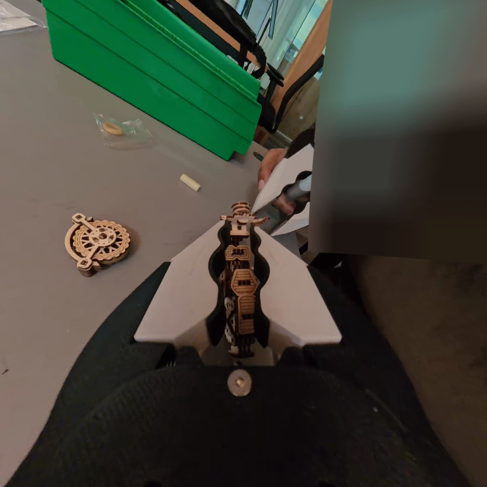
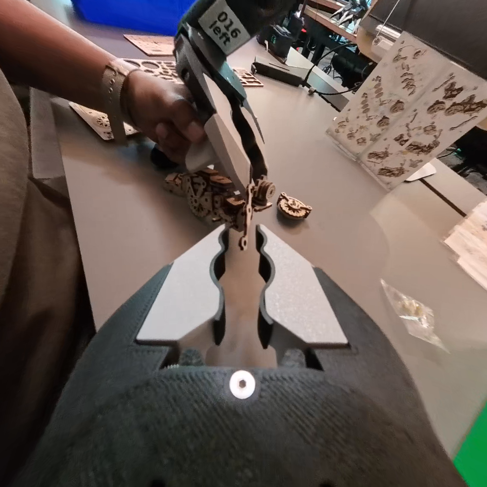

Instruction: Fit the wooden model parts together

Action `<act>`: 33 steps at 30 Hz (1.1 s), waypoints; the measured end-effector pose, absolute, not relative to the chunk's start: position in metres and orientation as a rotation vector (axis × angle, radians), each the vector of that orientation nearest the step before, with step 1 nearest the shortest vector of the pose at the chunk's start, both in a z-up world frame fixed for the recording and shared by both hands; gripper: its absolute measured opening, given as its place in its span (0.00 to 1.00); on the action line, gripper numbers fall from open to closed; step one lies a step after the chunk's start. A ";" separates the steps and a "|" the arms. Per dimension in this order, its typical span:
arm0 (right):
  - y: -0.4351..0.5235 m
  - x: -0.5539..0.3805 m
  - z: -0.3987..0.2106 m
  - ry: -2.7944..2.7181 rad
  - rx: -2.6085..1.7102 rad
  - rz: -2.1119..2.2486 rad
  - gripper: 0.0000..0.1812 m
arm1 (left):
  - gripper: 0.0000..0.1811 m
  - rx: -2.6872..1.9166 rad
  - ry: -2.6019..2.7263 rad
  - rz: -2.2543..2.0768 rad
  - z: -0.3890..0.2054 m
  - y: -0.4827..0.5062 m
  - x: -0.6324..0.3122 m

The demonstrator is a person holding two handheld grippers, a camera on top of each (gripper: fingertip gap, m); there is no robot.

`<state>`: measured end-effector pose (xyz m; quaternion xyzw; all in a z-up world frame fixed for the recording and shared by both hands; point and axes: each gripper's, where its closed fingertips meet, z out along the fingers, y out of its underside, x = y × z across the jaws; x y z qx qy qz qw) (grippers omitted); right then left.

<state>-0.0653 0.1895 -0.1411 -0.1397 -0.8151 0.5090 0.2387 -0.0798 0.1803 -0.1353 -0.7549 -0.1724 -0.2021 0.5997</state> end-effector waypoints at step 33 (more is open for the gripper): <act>0.186 -0.052 -0.135 -2.488 -0.933 2.060 0.00 | 0.16 -1.736 -0.379 -0.457 -0.130 0.175 -0.076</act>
